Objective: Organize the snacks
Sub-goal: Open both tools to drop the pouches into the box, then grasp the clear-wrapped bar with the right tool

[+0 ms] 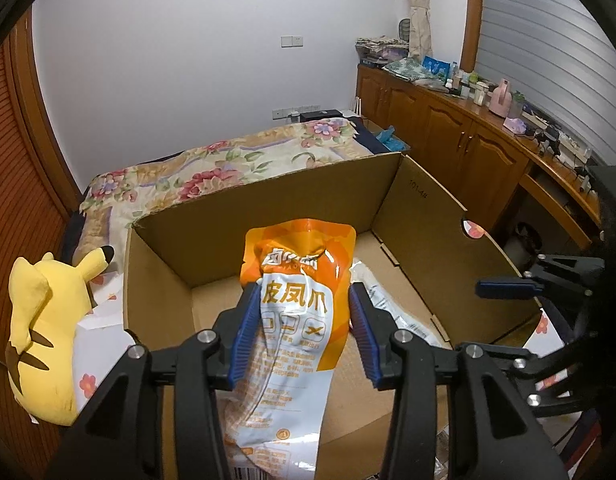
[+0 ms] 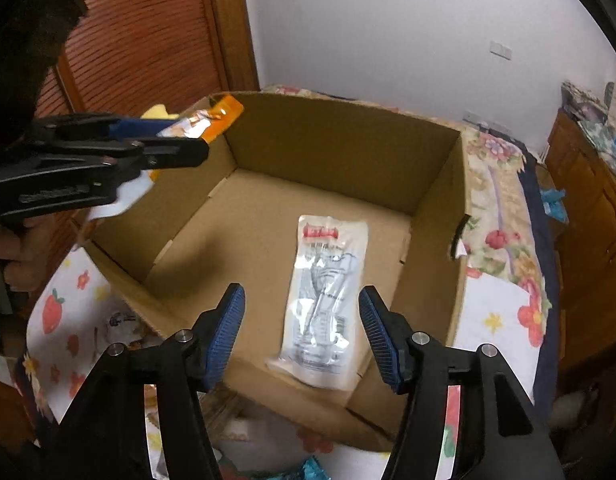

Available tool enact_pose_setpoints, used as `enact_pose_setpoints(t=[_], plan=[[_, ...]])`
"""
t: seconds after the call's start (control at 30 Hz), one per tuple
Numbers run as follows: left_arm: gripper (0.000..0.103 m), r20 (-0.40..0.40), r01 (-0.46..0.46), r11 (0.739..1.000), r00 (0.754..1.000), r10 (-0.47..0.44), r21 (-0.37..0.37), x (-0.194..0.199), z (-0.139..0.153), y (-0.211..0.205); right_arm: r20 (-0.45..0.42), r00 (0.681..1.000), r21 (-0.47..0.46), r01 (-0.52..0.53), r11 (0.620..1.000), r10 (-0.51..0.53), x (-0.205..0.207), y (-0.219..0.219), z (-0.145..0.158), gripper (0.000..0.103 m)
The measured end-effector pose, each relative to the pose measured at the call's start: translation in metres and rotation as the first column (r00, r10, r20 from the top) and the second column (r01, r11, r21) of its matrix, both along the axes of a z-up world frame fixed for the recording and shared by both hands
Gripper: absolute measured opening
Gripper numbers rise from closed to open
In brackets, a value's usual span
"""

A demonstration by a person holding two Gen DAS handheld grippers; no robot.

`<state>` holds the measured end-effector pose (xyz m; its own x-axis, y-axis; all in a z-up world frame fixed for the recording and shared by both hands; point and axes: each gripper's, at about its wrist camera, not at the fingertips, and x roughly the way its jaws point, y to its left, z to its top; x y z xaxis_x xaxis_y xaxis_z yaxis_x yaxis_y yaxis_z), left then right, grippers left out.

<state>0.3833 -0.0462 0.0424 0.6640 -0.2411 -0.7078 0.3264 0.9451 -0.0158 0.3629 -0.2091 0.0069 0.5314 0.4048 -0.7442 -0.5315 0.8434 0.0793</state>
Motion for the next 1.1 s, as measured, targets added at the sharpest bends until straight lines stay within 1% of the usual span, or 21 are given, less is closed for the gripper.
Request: enact_pose_setpoints(t=[0.13,0.17,0.2,0.4,0.5,0.6,0.73,0.83,0.97,1.03,1.1], plan=[[0.046,0.016,0.000,1.000,1.000,0.000,0.007,-0.008,0.002,-0.001,0.025,1.000,0.027,0.007,1.000,-0.008,-0.015,-0.007,0.008,0.061],[0.051,0.023,0.000,1.000,1.000,-0.001,0.007,-0.011,0.004,0.000,0.034,0.999,0.031,0.011,0.999,-0.012,-0.020,-0.008,0.010,0.061],[0.053,0.029,0.001,1.000,1.000,-0.001,0.005,-0.012,0.005,0.001,0.042,0.999,0.033,0.016,0.999,-0.017,-0.025,-0.008,0.012,0.061],[0.053,0.061,0.012,1.000,0.998,-0.011,-0.011,-0.030,0.019,0.006,0.064,0.997,0.047,0.034,0.998,-0.037,-0.051,-0.013,0.016,0.062],[0.053,0.084,0.025,0.999,0.996,-0.023,-0.027,-0.052,0.024,0.009,0.077,0.996,0.056,0.046,0.997,-0.050,-0.067,-0.016,0.018,0.062],[0.054,0.098,0.034,0.999,0.995,-0.032,-0.027,-0.072,0.025,0.013,0.087,0.994,0.073,0.053,0.996,-0.060,-0.085,-0.017,0.019,0.063],[0.056,0.113,0.041,0.998,0.993,-0.035,-0.047,-0.104,0.020,0.025,0.098,0.992,0.087,0.064,0.994,-0.073,-0.108,-0.018,0.015,0.063],[0.058,0.122,0.047,0.997,0.992,-0.040,-0.055,-0.128,0.013,0.033,0.088,0.994,0.103,0.061,0.993,-0.070,-0.123,-0.015,0.006,0.063],[0.060,0.116,0.055,0.996,0.992,-0.048,-0.063,-0.152,-0.001,0.041,0.077,0.995,0.090,0.057,0.994,-0.064,-0.139,-0.008,-0.010,0.063],[0.062,0.116,0.049,0.997,0.992,-0.042,-0.056,-0.162,-0.009,0.042,0.066,0.996,0.094,0.055,0.994,-0.061,-0.145,-0.006,-0.019,0.063],[0.065,0.109,0.045,0.997,0.993,-0.039,-0.055,-0.168,-0.017,0.043,0.055,0.997,0.095,0.054,0.994,-0.060,-0.149,-0.004,-0.026,0.063]])
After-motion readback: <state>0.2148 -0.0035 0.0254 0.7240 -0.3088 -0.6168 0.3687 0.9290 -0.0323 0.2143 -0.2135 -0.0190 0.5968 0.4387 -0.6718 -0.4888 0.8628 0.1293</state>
